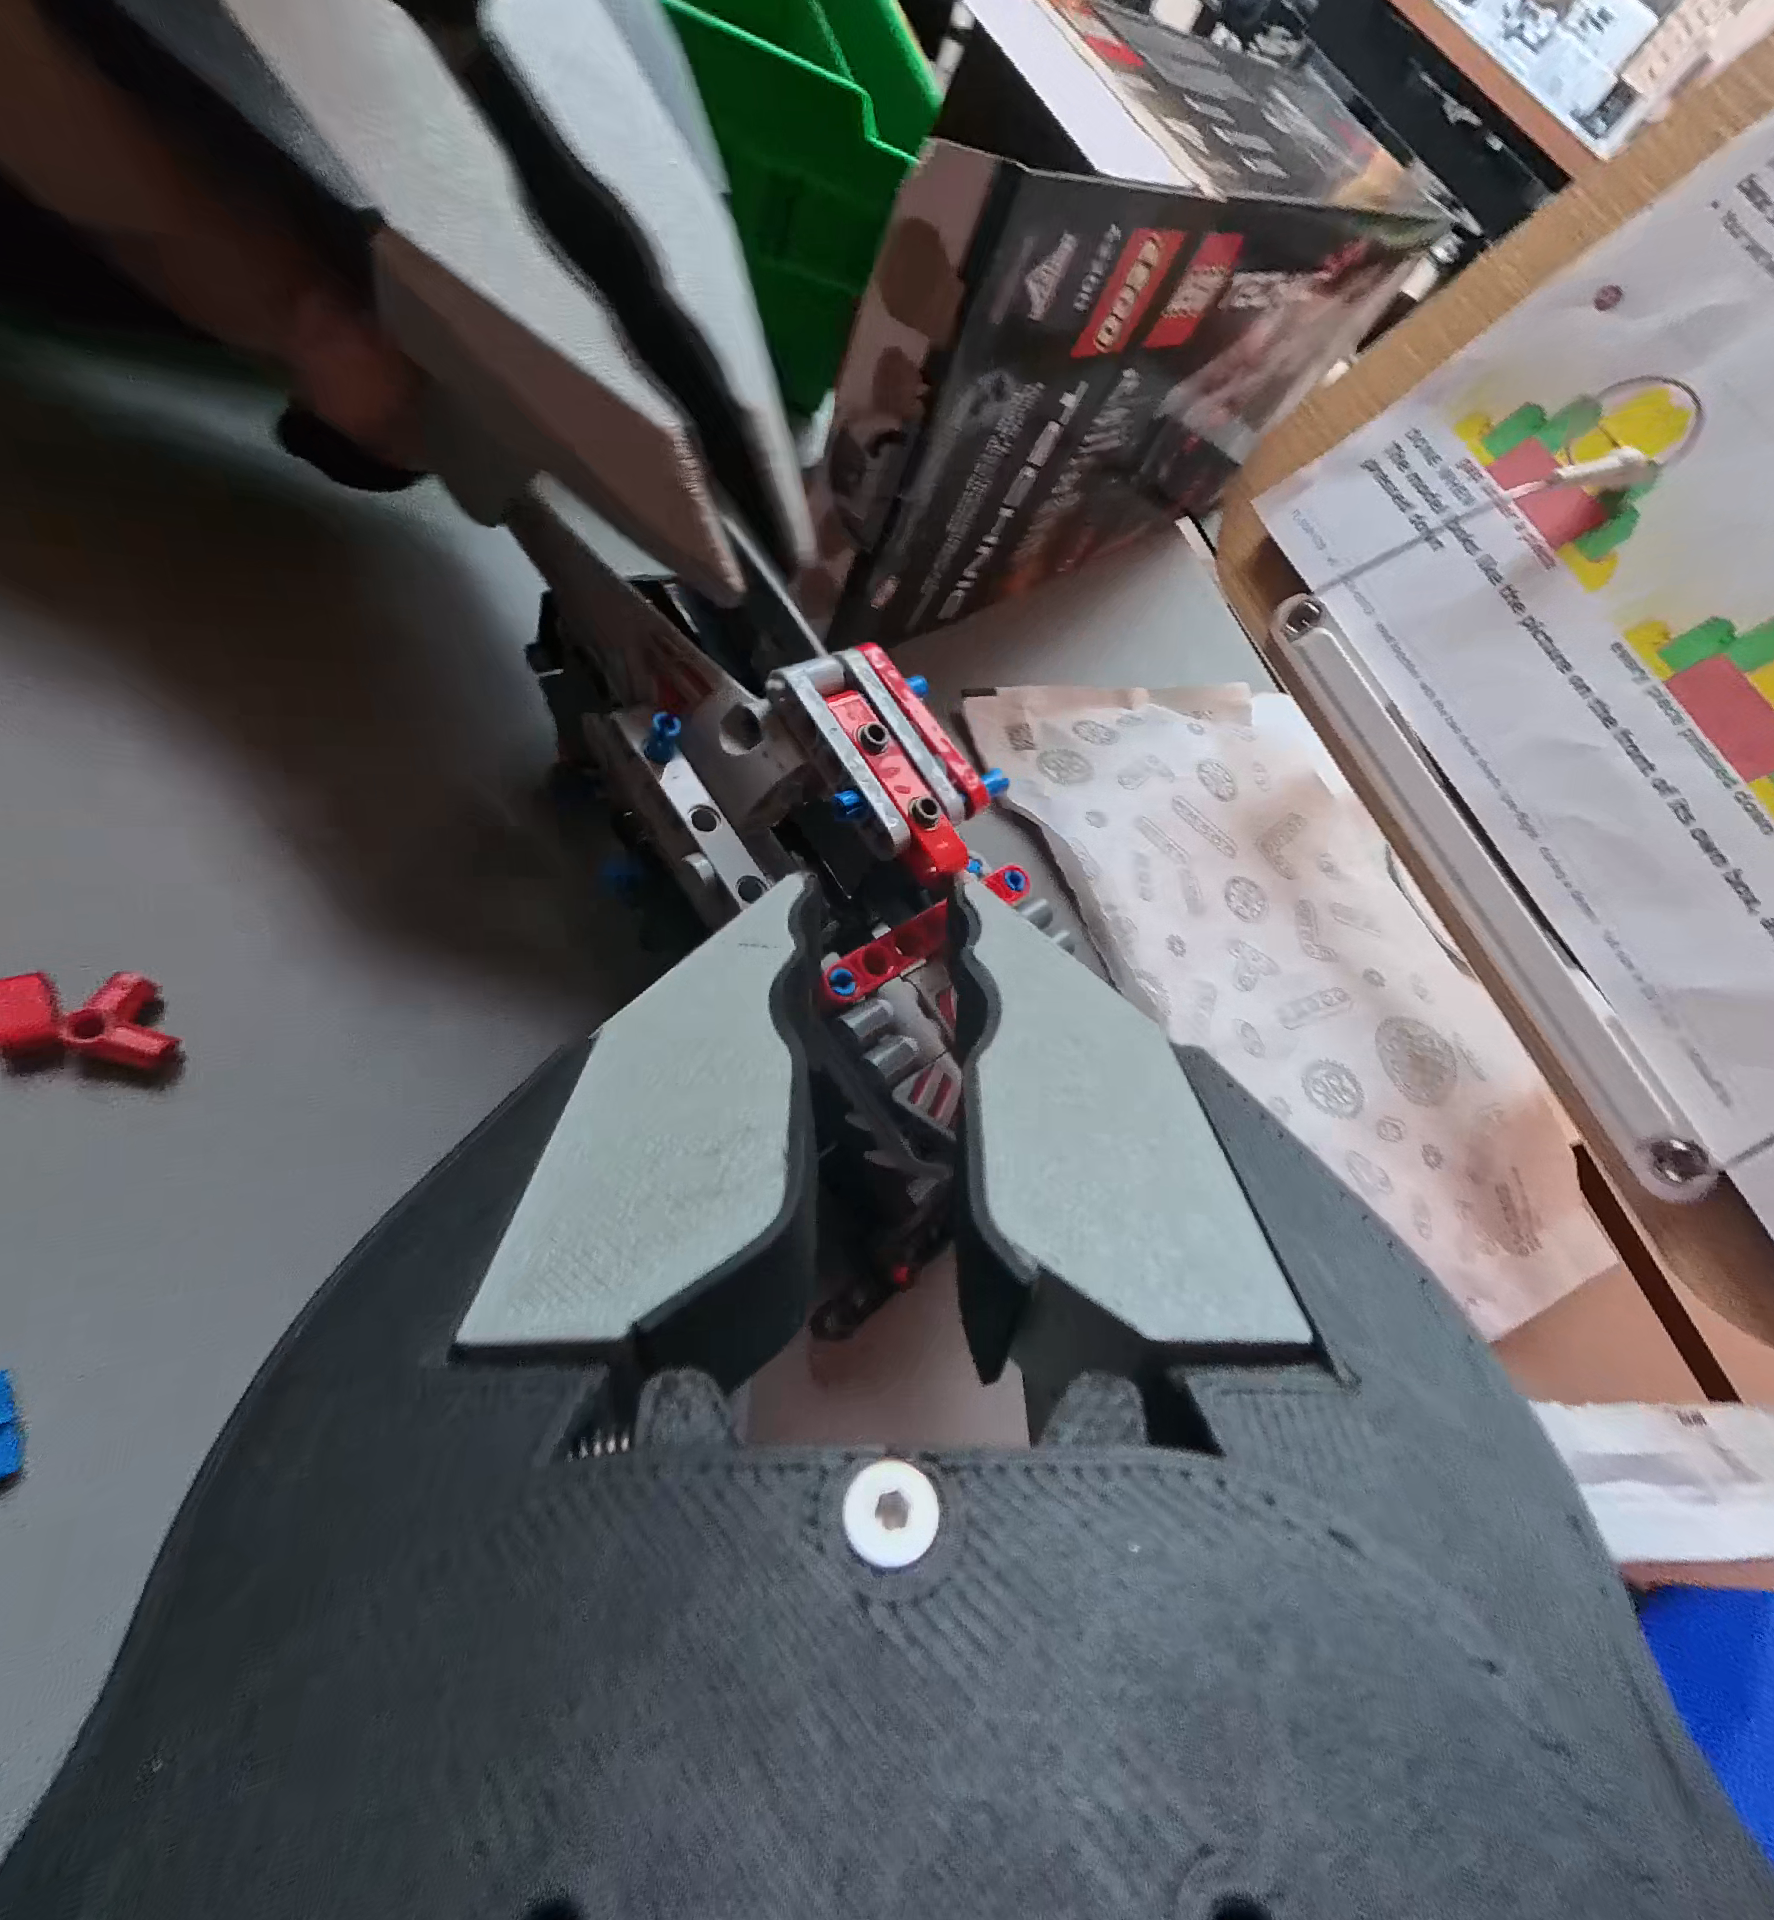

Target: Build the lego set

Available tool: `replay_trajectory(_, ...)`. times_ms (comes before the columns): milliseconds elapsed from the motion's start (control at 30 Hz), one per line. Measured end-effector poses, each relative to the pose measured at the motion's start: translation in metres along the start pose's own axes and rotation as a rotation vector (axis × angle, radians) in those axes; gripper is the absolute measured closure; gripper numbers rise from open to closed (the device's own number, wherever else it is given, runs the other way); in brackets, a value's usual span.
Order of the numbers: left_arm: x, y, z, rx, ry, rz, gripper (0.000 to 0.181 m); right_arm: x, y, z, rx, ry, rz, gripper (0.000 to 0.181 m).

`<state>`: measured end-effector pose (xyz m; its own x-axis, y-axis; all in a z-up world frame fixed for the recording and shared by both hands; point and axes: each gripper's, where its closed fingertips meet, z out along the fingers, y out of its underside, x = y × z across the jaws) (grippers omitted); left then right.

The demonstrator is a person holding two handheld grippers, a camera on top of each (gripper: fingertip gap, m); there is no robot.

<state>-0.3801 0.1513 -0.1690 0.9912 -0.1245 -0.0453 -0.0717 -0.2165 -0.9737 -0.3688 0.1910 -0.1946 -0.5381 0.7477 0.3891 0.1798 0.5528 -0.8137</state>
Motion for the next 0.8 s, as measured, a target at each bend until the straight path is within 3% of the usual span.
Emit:
replay_trajectory(133,-0.012,-0.004,-0.002,0.01,-0.078,-0.027,0.146,-0.017,-0.01,-0.001,0.045,-0.083,-0.024,0.16)
replay_trajectory(267,-0.02,-0.004,-0.004,0.008,-0.141,0.018,0.141,-0.016,-0.011,-0.003,0.058,-0.106,0.02,0.162)
replay_trajectory(333,-0.013,-0.002,-0.003,-0.01,-0.104,0.04,0.141,-0.007,-0.011,-0.007,0.079,-0.106,0.08,0.161)
replay_trajectory(433,0.002,0.024,0.005,-0.14,0.002,0.019,0.123,-0.002,-0.015,-0.012,0.139,-0.178,0.232,0.152)
replay_trajectory(533,0.001,0.024,0.007,-0.14,-0.003,0.016,0.128,-0.008,-0.012,-0.008,0.137,-0.271,0.349,0.134)
replay_trajectory(667,0.002,0.023,0.006,-0.122,-0.003,0.04,0.13,-0.014,-0.011,-0.003,0.124,-0.291,0.353,0.13)
replay_trajectory(800,0.005,0.021,0.005,-0.116,0.007,0.114,0.133,-0.028,-0.014,-0.006,0.113,-0.32,0.24,0.148)
